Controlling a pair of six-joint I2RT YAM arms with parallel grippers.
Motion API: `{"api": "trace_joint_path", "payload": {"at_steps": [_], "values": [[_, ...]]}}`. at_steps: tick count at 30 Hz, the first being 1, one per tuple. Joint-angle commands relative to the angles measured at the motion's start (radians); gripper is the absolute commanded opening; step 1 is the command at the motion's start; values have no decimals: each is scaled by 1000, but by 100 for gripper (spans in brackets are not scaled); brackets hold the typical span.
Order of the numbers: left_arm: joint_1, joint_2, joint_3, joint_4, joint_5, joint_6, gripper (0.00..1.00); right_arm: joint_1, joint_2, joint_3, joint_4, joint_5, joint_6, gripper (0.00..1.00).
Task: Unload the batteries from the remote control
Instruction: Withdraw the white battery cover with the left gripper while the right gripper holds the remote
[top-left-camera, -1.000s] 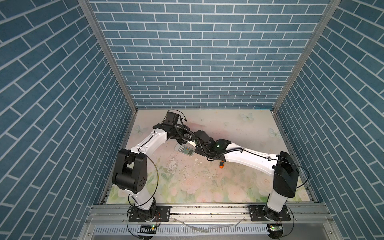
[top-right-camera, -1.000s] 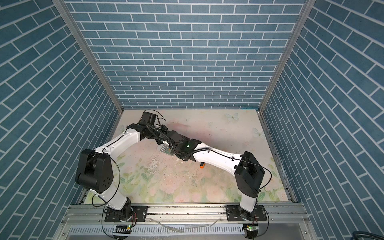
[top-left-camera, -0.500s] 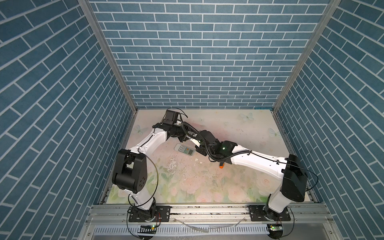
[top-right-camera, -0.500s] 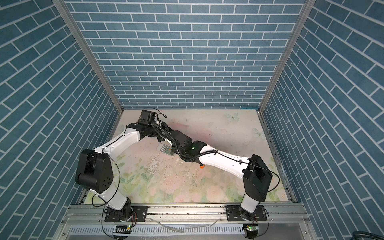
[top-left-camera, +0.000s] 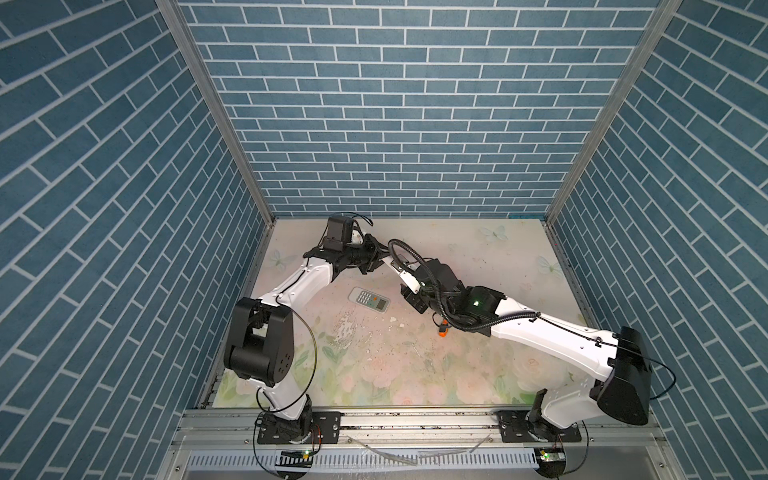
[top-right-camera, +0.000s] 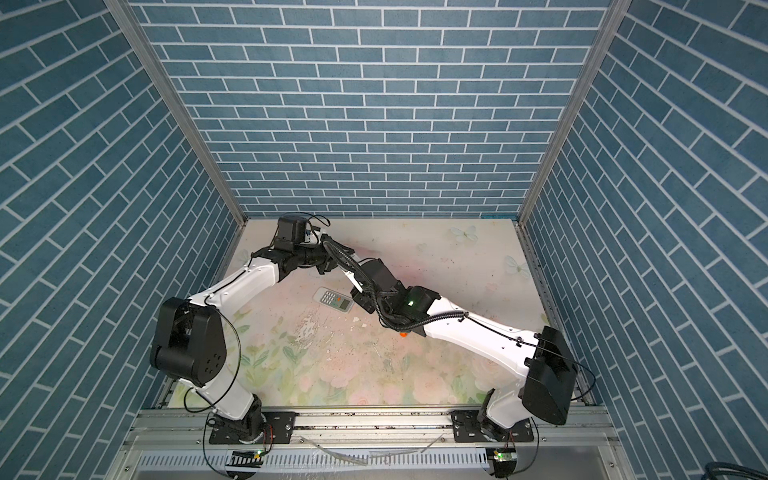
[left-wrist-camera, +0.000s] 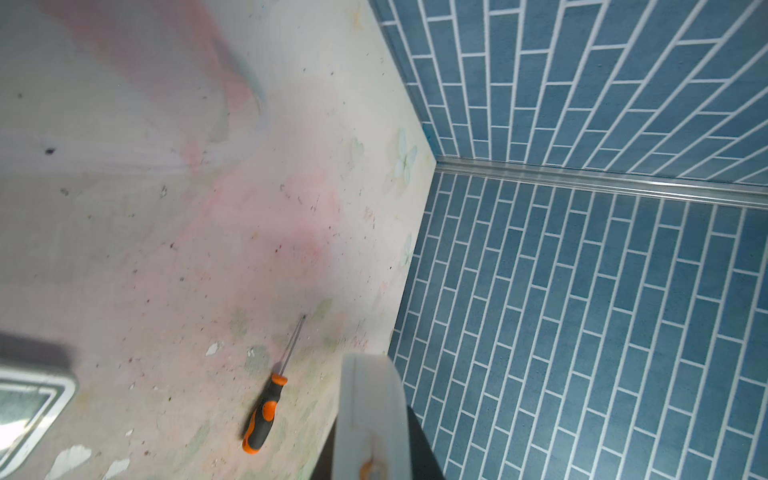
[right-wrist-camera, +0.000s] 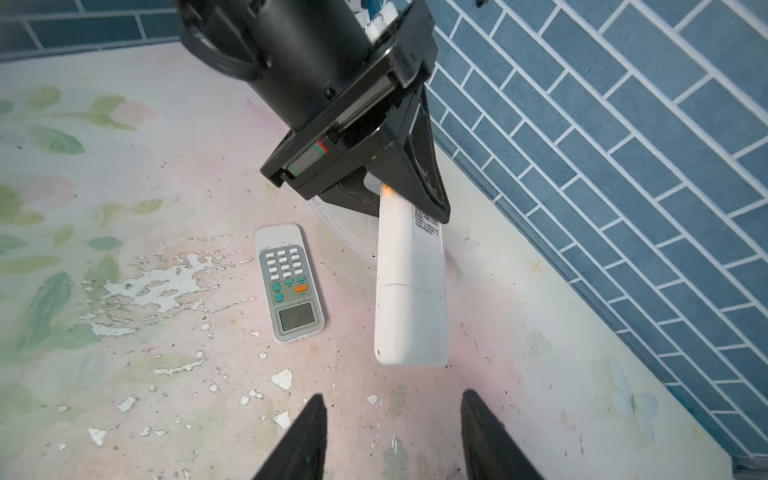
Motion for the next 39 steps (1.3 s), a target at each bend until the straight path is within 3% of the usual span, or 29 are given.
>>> {"api": "trace_joint_path", "payload": {"at_steps": [1,9,14,19,28,39], "values": [[6,-24,-73,286,-40,-27,0,-34,-45,-56,15,-50,197,52],[5,-12,-266,813,-123,-121,0,-154,-65,-53,85,-161,549,48],[6,-20,-346,974,-154,-141,0,-211,-58,-69,161,-221,748,48],[6,3,-424,1169,-194,-211,0,-255,-9,-86,252,-281,871,48],[6,127,-453,1397,-228,-337,0,-281,73,-66,307,-302,973,48],[5,133,-452,1404,-227,-342,0,-320,120,-17,250,-357,968,48]]}}
